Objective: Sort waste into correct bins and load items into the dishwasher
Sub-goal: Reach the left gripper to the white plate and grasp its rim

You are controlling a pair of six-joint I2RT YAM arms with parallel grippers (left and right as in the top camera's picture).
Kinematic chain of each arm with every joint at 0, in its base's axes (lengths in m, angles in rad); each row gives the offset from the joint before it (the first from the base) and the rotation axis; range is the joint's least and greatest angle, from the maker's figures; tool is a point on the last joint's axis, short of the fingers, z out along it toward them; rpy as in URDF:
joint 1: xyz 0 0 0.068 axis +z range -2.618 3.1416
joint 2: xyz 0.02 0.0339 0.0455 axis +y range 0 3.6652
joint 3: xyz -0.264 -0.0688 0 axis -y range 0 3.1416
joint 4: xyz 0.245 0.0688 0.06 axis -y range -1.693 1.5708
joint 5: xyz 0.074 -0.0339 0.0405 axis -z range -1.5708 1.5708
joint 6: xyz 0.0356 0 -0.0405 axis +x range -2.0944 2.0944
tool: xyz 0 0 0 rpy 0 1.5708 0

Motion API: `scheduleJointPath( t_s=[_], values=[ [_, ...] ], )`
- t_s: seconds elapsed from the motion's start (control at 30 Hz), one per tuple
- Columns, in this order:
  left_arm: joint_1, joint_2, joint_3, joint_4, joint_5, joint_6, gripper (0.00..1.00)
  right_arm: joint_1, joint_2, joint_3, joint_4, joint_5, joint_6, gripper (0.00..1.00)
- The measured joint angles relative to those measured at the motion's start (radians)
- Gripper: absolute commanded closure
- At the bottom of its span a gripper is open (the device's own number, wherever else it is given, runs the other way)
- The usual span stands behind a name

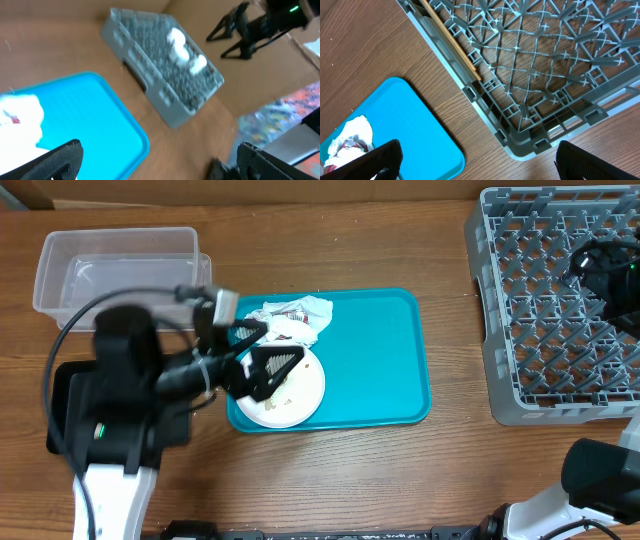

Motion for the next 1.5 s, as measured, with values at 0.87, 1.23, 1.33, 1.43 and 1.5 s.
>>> scheduleJointPath(
  t_s=[0.87,1.23,1.33,1.43,1.5],
  values=[
    [-0.603,0.643,0.113,-0.112,-1.028,-0.288,0.0,0.0,0.0,0.0,0.0,0.0,0.001,0.0],
    [-0.607,0.74,0.113,-0.116,-1.013,-0.339,0.45,0.0,0.0,0.0,0.0,0.0,0.001,0.0],
    [-0.607,0.761,0.113,-0.116,-1.012,-0.369,0.44,0.0,0.0,0.0,0.0,0.0,0.0,0.0],
    [-0.607,0.78,0.113,-0.116,-1.015,-0.388,0.46,0.0,0.0,0.0,0.001,0.0,0.001,0.0],
    [-0.612,0.792,0.113,-0.118,-1.026,-0.395,0.47,0.0,0.0,0.0,0.0,0.0,0.001,0.0]
  ],
)
